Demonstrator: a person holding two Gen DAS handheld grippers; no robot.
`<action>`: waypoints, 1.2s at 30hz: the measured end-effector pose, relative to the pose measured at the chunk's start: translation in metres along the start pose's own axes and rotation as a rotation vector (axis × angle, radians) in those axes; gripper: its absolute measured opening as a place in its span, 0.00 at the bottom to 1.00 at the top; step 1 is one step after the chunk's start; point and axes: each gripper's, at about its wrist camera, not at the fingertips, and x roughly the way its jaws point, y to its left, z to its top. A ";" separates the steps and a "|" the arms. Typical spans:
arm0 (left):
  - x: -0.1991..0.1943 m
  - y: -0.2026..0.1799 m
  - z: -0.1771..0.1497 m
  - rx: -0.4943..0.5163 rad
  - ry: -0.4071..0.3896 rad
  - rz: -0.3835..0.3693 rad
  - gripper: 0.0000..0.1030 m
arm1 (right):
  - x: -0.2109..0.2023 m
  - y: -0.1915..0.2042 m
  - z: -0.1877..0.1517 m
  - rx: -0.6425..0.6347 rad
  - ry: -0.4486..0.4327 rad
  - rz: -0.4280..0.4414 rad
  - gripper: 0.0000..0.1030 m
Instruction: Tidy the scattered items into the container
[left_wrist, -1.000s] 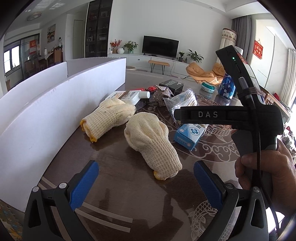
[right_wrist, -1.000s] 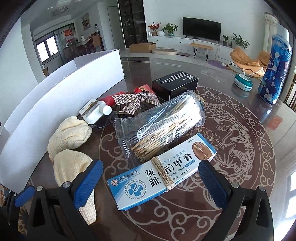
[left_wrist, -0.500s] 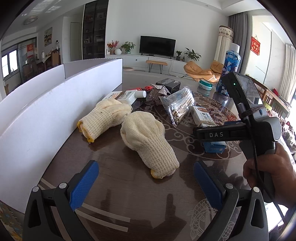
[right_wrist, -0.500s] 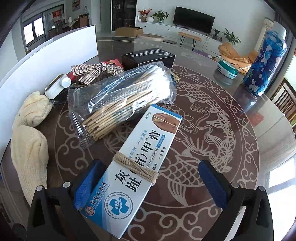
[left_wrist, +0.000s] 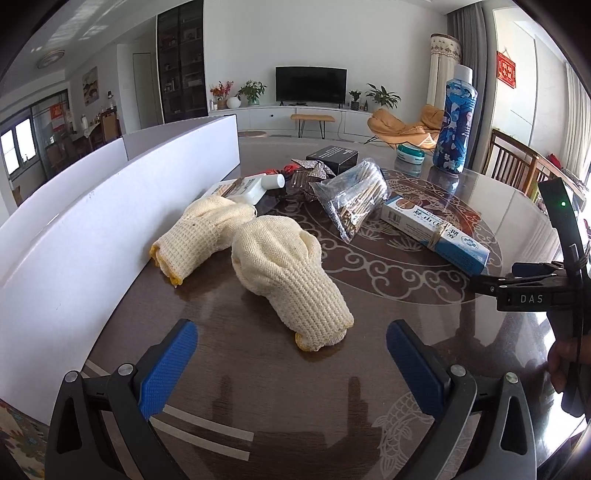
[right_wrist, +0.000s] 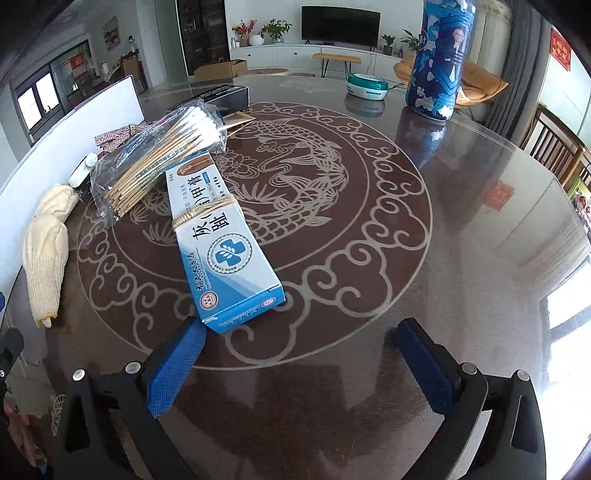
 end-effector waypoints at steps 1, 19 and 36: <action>0.001 -0.002 0.000 0.008 0.005 0.008 1.00 | -0.001 0.000 -0.002 -0.002 -0.009 0.001 1.00; 0.037 0.018 0.010 -0.127 0.228 0.037 1.00 | -0.002 0.006 -0.006 -0.010 -0.049 -0.001 1.00; 0.056 0.021 0.015 -0.092 0.333 0.061 1.00 | -0.002 0.006 -0.006 -0.010 -0.049 -0.002 1.00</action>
